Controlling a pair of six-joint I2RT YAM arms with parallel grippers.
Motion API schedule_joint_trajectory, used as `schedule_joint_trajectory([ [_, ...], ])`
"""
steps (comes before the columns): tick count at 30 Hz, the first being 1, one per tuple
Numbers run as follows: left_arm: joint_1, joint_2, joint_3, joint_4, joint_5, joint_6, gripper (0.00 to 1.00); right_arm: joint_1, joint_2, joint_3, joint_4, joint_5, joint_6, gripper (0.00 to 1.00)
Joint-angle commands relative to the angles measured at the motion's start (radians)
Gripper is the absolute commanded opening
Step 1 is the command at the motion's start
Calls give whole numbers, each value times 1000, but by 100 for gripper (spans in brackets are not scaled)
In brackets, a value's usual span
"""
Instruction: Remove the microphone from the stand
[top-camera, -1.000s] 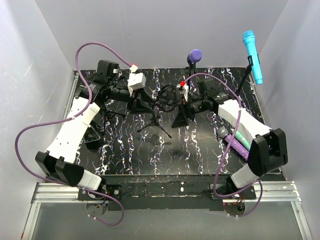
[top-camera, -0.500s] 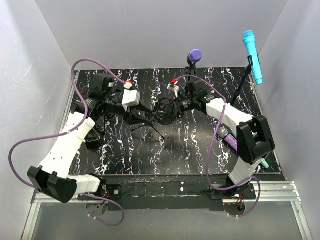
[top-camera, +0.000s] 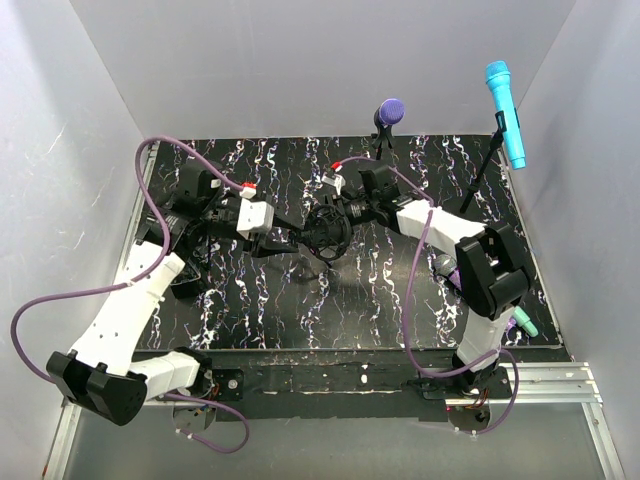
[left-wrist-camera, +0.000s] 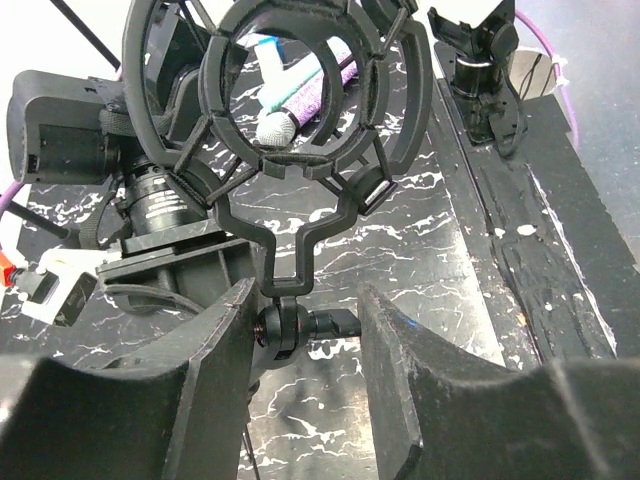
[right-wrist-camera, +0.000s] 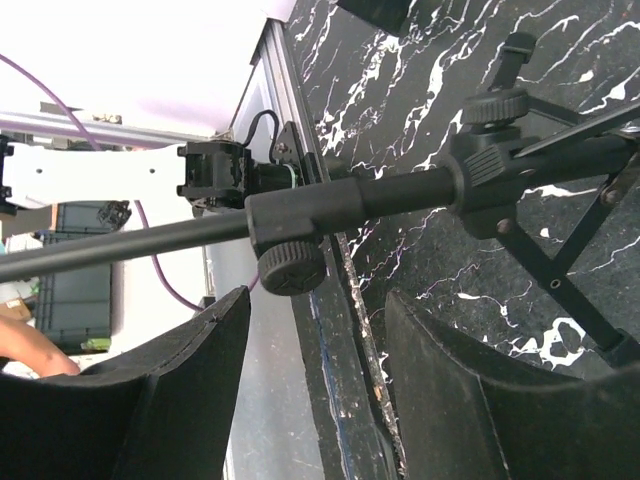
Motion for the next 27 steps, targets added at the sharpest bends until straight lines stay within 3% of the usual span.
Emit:
schedule_joint_trajectory([
  [1, 2, -45, -12, 43, 34, 77, 0, 9, 43, 54, 69, -14, 73, 63],
  [6, 2, -56, -22, 38, 31, 71, 0, 9, 58, 54, 110, -38, 116, 64],
  [27, 4, -108, -118, 87, 9, 114, 0, 22, 112, 63, 185, -103, 171, 36],
])
